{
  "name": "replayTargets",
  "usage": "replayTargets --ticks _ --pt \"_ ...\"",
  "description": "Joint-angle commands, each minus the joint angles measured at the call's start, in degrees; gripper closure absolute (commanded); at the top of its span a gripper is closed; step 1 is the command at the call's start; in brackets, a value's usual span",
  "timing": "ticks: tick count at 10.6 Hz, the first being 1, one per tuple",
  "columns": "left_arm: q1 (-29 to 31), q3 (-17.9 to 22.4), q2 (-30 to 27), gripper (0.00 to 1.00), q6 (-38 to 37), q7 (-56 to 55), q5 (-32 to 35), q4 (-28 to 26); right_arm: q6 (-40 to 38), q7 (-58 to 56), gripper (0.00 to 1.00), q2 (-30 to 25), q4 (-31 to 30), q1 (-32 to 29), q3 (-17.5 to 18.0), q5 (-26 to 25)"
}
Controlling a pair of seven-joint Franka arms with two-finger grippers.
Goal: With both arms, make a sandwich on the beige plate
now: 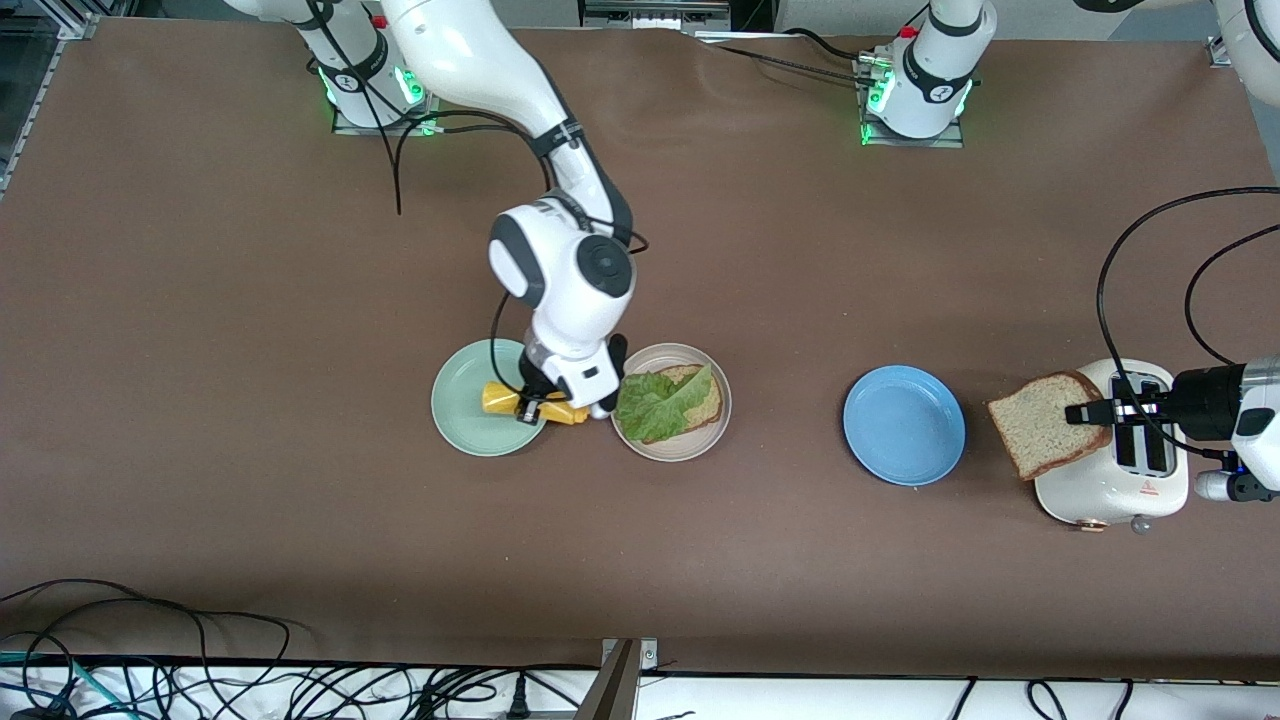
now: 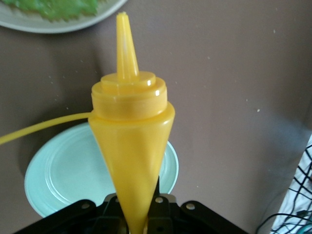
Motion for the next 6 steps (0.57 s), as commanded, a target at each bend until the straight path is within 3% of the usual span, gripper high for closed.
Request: replayTargets --ticks 1,4,6 --pt "0.06 0.18 -0.27 1.00 -0.86 -0.23 -1.13 0.40 -2.00 0.28 1.00 2.56 2.75 2.22 -1.60 -4.81" --pt "0.06 0.27 -0.27 1.00 -0.86 -0.23 -1.13 0.40 -2.62 0.28 1.00 2.13 2.75 2.58 -1.52 -5.09" --pt "0.06 0.18 -0.27 1.00 -0.95 -0.23 -1.13 0.40 -1.92 1.15 1.00 0.03 3.53 -0.03 -1.69 -0.99"
